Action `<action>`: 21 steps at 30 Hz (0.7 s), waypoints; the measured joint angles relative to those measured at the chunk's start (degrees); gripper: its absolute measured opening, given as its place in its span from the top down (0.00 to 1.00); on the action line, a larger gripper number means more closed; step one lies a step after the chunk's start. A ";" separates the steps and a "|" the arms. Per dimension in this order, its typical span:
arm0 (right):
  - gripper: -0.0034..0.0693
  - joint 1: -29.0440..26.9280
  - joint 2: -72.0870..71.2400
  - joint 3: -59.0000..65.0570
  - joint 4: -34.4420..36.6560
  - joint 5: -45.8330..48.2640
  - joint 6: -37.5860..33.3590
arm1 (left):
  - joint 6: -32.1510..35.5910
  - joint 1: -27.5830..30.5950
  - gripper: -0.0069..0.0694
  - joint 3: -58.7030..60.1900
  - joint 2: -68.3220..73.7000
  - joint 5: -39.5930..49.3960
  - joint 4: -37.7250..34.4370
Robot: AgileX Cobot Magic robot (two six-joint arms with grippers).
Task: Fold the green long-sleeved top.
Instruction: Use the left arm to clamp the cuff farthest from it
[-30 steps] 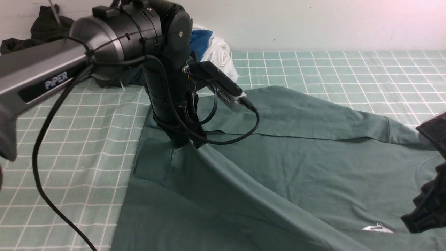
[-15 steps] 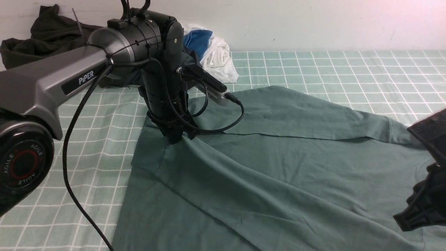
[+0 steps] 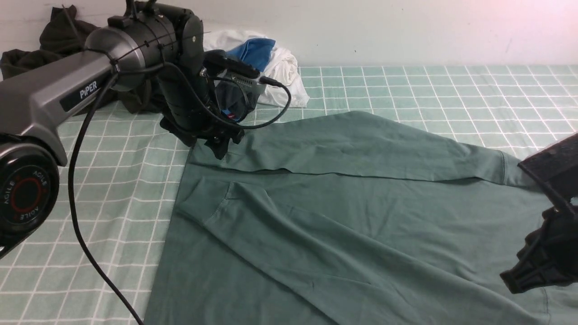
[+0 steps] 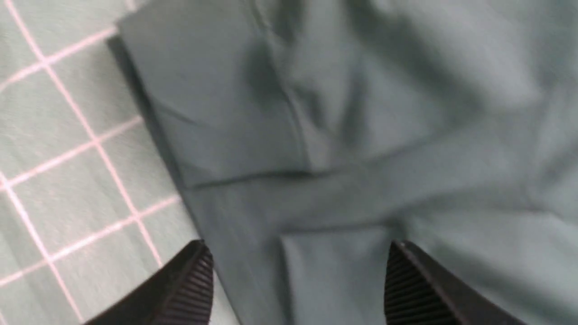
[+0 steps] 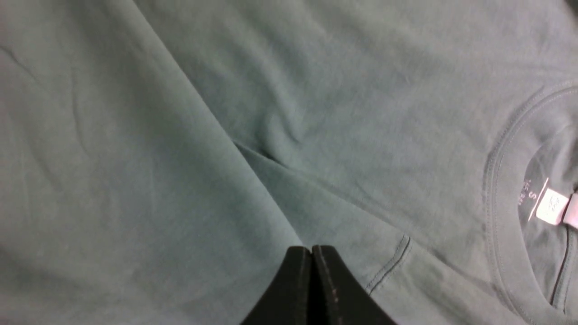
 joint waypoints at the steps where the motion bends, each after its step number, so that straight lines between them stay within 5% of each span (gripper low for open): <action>1: 0.97 0.00 0.00 0.00 0.00 -0.34 0.00 | -0.90 0.59 0.29 0.00 0.74 -1.75 0.00; 15: 0.97 0.00 0.00 0.00 -0.07 -1.43 0.00 | -4.51 2.21 0.31 0.00 7.58 -16.02 0.19; 21: 0.97 0.00 0.00 0.00 -0.07 -2.42 0.00 | -4.51 2.21 0.55 0.00 8.04 -15.83 0.63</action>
